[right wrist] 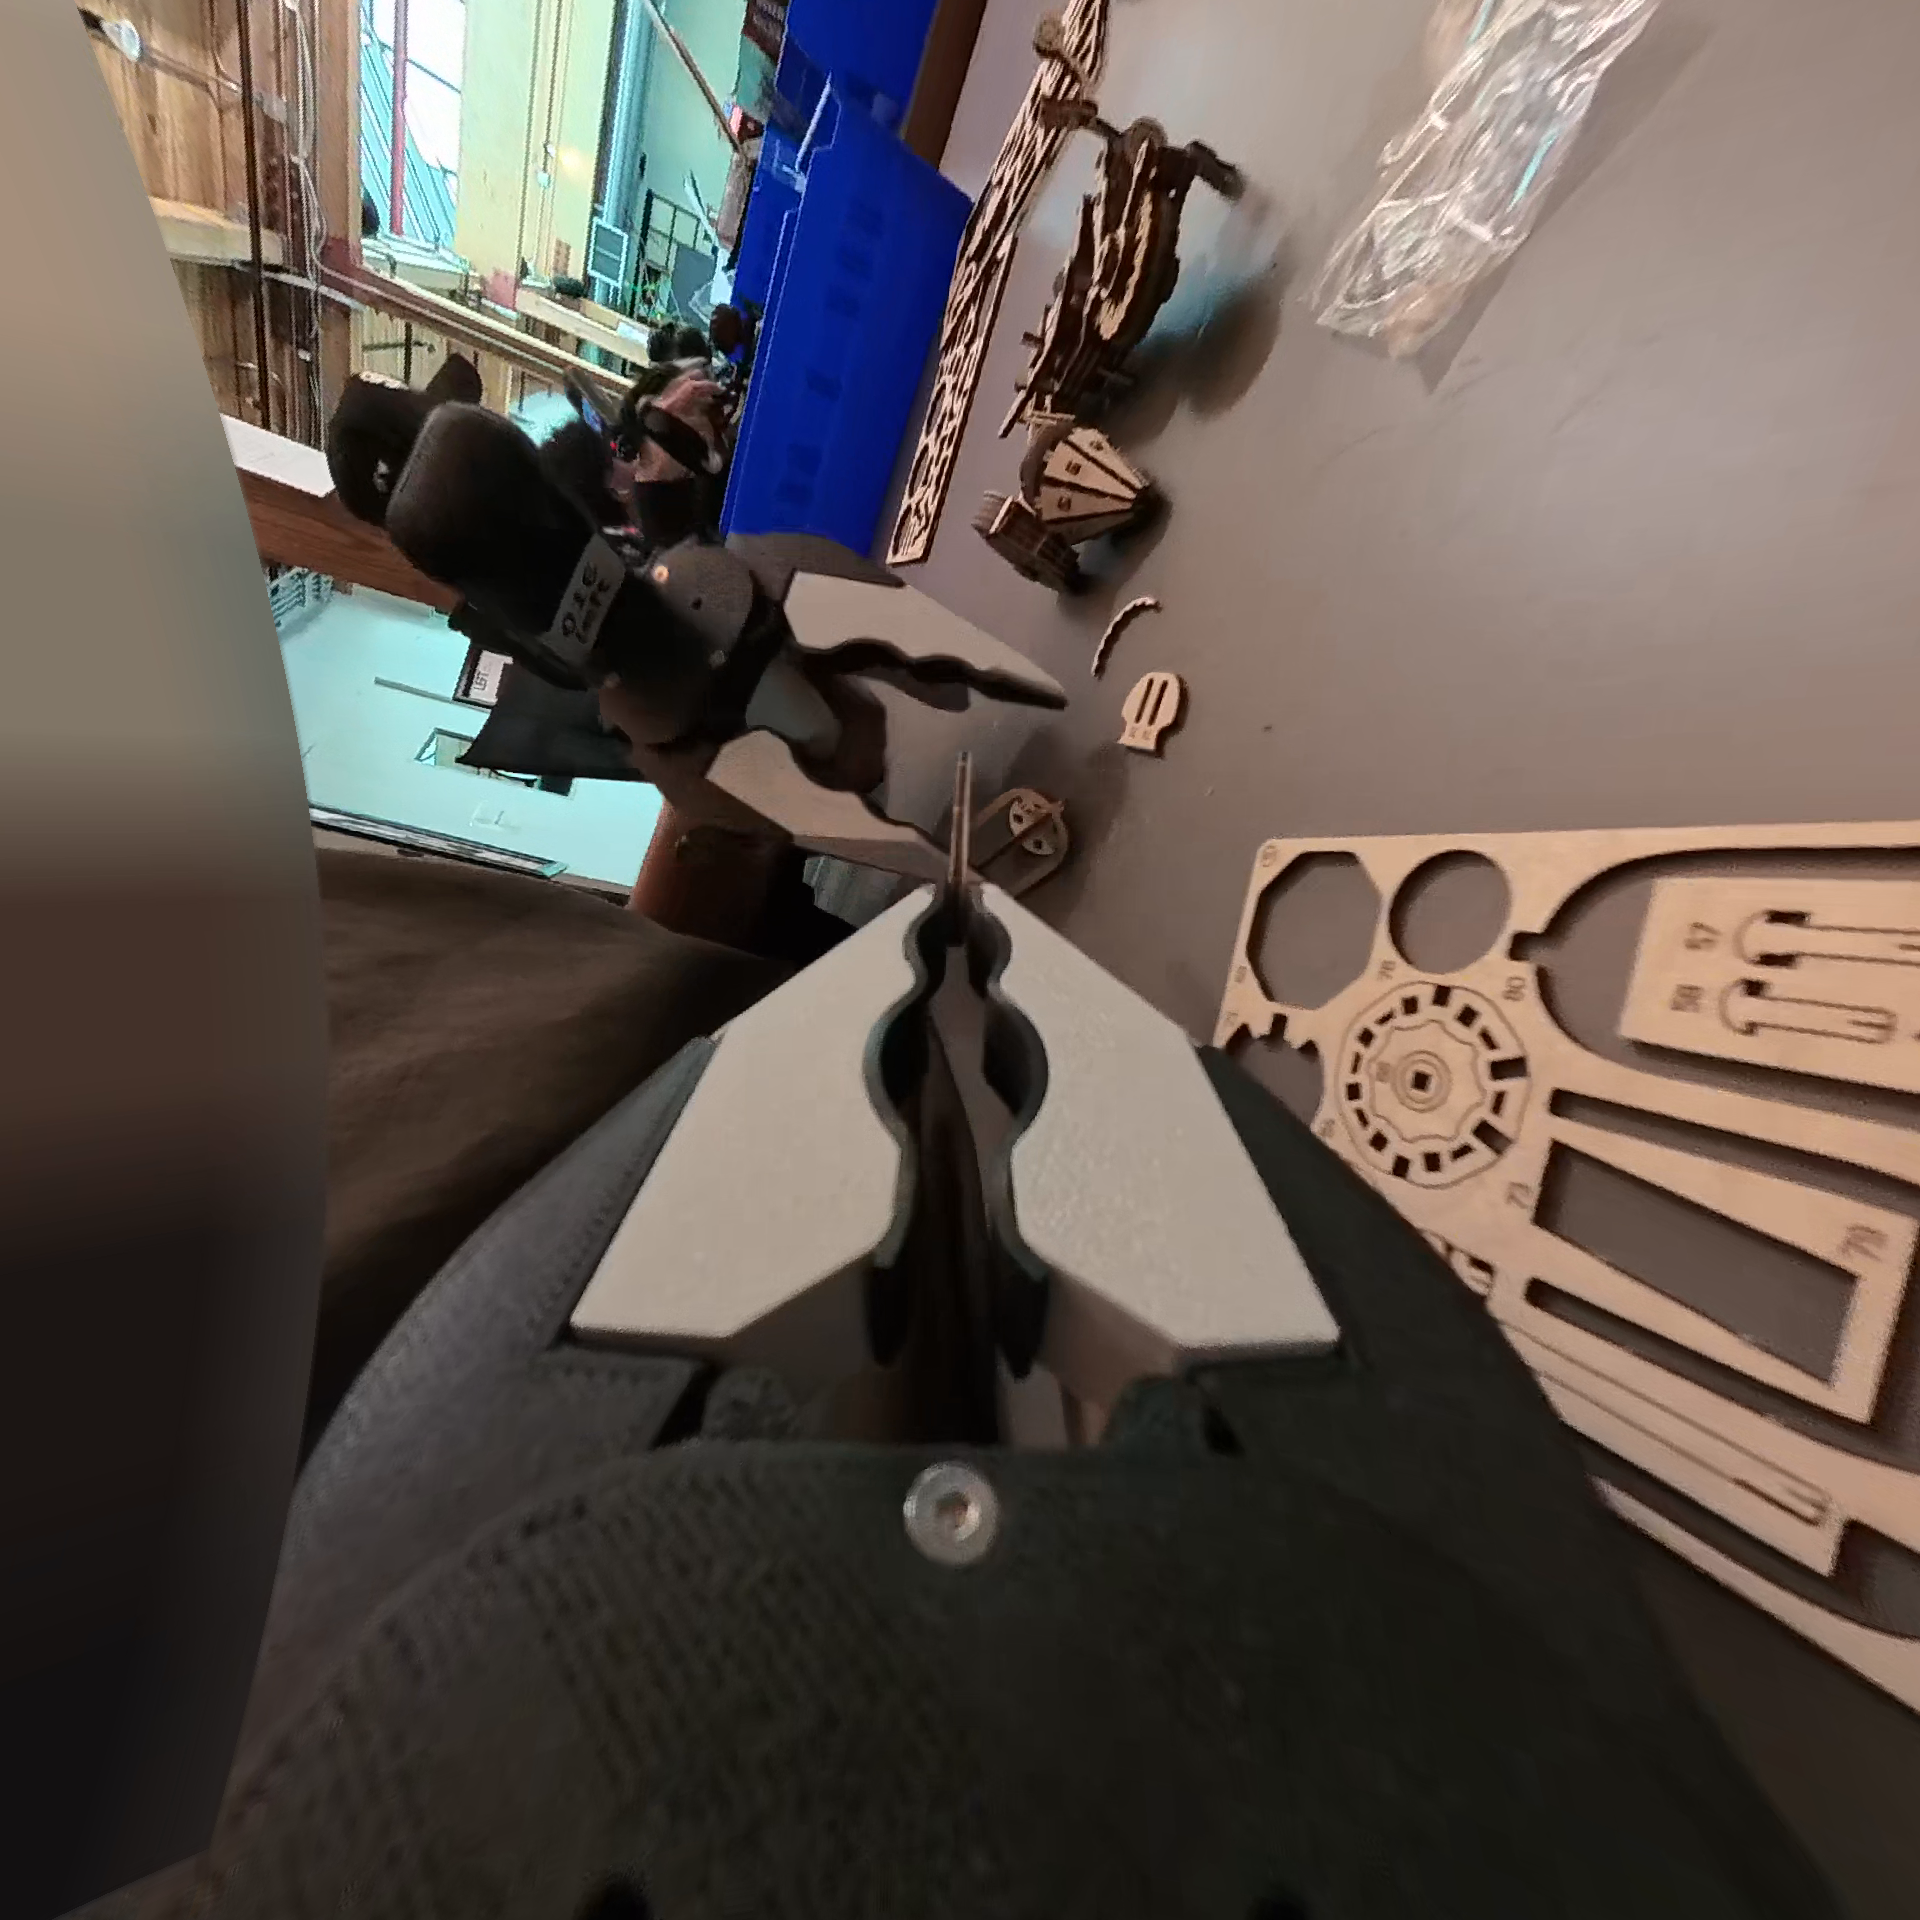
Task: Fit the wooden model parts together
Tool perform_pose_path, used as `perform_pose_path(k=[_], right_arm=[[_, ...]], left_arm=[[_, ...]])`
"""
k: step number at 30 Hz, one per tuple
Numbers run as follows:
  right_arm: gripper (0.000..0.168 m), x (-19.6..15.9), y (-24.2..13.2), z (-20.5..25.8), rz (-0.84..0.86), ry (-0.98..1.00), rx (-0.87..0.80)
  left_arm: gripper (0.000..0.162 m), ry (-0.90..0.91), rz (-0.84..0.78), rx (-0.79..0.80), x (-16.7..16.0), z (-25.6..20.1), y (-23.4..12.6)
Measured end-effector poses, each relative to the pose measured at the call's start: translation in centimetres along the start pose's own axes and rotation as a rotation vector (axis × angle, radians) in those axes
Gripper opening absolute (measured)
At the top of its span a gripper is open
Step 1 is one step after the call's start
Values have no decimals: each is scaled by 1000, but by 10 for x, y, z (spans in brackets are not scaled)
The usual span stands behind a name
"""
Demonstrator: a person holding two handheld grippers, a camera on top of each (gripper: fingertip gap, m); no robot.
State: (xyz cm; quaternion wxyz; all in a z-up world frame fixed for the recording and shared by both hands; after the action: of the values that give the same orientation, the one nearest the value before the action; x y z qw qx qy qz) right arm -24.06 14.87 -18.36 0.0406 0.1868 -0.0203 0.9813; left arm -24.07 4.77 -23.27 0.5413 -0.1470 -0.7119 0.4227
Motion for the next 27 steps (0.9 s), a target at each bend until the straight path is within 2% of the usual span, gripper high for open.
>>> perform_pose_path(k=[4,8,12,19,22,27], right_arm=[[0,1,-1,-1,-4,-10,-14],[1,-1,1,0,6,-13,-10],[1,-3,3,2,19,-22,-10],[1,-8,6,-3,55,-44,-57],[1,-8,6,-3,61,-57,-68],[1,-9,6,-5,73,-67,-85]], left_arm=[[56,-164,67,30,-4,-20,10],[47,-121,96,261,-13,-4,10],[40,-135,99,242,-16,-9,6],[38,-90,81,269,-21,-7,8],[25,-86,77,280,-21,-4,7],[24,-125,26,223,-20,-6,6]])
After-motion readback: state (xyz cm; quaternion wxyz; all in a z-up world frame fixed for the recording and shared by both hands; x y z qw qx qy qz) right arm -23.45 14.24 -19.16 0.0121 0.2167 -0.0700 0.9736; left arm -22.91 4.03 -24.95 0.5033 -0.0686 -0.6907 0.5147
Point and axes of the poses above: each gripper's, where its closed fingertips meet, y out along the fingers, x out of its top, z = x × y across the jaws, the point moved 1 cm from there along -y, back along the fingers, and after that the axes turned 13 degrees about x, right-handed, at the moved point
